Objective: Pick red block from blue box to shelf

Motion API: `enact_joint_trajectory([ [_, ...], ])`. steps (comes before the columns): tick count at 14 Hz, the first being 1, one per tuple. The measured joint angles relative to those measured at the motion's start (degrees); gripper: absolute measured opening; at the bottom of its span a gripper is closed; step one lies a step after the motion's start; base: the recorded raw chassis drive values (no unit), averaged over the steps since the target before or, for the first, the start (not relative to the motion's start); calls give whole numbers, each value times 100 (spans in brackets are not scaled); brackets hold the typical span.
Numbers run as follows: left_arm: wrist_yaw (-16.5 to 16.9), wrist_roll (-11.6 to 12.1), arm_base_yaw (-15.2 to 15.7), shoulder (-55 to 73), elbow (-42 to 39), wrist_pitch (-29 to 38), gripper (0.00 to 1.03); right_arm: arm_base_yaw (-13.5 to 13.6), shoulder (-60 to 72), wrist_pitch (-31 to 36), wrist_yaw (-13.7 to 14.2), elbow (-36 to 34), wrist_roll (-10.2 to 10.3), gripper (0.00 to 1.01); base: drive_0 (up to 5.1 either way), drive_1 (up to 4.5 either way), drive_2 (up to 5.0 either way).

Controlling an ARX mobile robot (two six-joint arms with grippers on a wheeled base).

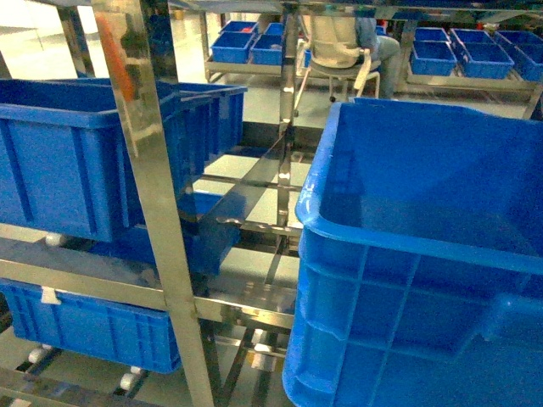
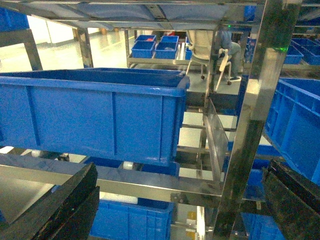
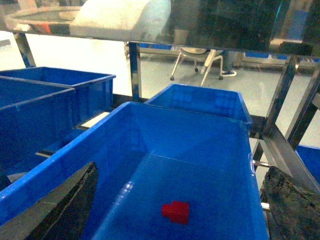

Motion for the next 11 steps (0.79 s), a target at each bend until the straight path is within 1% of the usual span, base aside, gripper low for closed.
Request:
enact_joint_trajectory([
  [1, 0, 0, 0, 0, 0, 0, 98, 7, 46, 48, 42, -11, 2, 97, 0, 0, 0],
  [2, 0, 0, 0, 0, 0, 0, 98, -39, -57, 564, 306, -280, -2, 85, 0, 0, 0],
  [3, 2, 0, 0, 0, 0, 0, 98, -328, -284, 704, 164, -579, -20, 74, 0, 0, 0],
  [4, -13, 0, 0, 0, 0, -2, 98, -448, -498, 793, 229, -918, -20, 60, 0, 0, 0],
  [5, 2, 0, 0, 0, 0, 0, 98, -413, -658, 850, 170, -1185, -20, 45, 0, 0, 0],
  [7, -2, 0, 0, 0, 0, 0, 98, -404, -970, 898, 175, -1582, -22, 17, 0, 0, 0],
  [9, 0, 0, 0, 0, 0, 0, 98, -404, -1189, 914, 177, -1757, -42, 1, 0, 0, 0],
  [11, 0, 0, 0, 0, 0, 0, 98, -404, -1427, 861, 177, -1989, -26, 1, 0, 0, 0],
])
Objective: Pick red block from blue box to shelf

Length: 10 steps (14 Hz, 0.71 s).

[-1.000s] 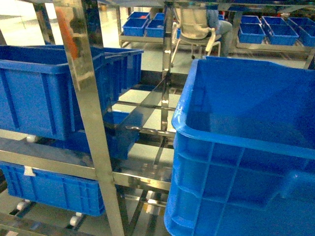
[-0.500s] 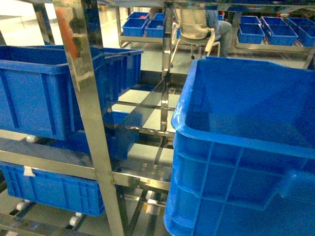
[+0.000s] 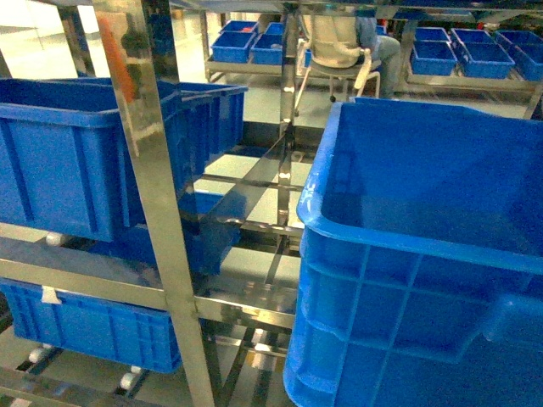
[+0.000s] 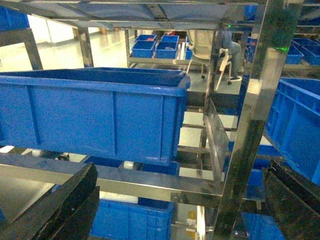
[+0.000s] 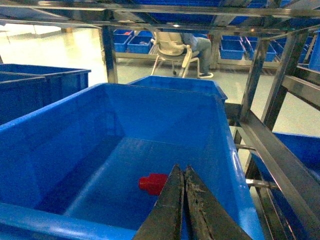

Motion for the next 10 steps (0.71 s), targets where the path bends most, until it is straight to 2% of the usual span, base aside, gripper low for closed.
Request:
enact_joint_trajectory([
  [10, 0, 0, 0, 0, 0, 0, 98, 0, -1075, -520, 0, -511, 2, 1, 0, 0, 0],
])
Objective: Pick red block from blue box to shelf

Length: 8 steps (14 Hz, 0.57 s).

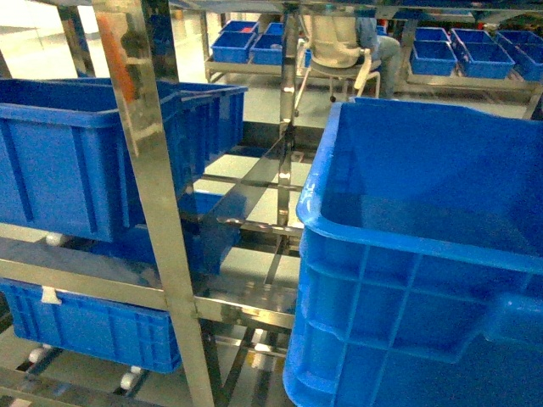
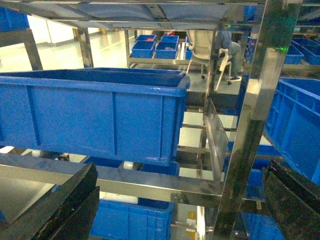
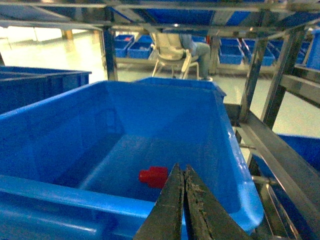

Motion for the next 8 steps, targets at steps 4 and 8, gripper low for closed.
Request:
enact_joint_trajectory([
  [4, -4, 0, 0, 0, 0, -2, 98, 0, -1053, -1106, 2, -114, 2, 1, 0, 0, 0],
  [8, 2, 0, 0, 0, 0, 0, 98, 0, -1213, -1084, 0, -109, 0, 44, 0, 0, 0],
])
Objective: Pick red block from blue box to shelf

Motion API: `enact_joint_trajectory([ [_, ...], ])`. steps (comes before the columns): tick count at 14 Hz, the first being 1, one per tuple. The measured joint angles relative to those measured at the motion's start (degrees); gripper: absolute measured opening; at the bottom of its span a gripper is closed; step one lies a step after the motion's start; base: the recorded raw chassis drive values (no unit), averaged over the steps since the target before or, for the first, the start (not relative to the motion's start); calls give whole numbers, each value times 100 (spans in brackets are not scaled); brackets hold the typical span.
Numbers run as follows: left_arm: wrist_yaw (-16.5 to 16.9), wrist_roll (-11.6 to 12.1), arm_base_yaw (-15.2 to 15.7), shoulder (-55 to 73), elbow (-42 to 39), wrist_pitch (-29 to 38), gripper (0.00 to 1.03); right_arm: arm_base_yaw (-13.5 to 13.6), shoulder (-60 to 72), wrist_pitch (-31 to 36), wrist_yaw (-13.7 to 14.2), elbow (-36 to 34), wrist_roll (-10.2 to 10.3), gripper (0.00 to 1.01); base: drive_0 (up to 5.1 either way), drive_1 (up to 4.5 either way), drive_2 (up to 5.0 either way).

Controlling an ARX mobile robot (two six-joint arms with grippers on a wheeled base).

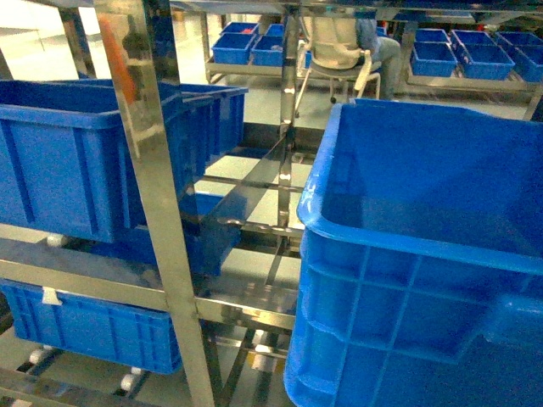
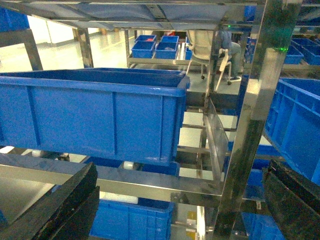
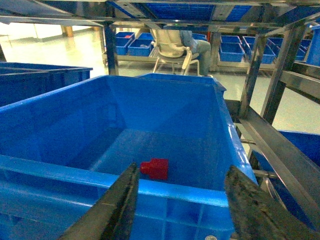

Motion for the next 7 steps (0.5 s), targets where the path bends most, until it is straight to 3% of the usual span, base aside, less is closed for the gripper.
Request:
enact_joint_trajectory([
  [4, -2, 0, 0, 0, 0, 0, 98, 0, 0, 2, 0, 0, 0, 98, 0, 0, 0],
  [7, -2, 0, 0, 0, 0, 0, 98, 0, 0, 2, 0, 0, 2, 98, 0, 0, 0],
])
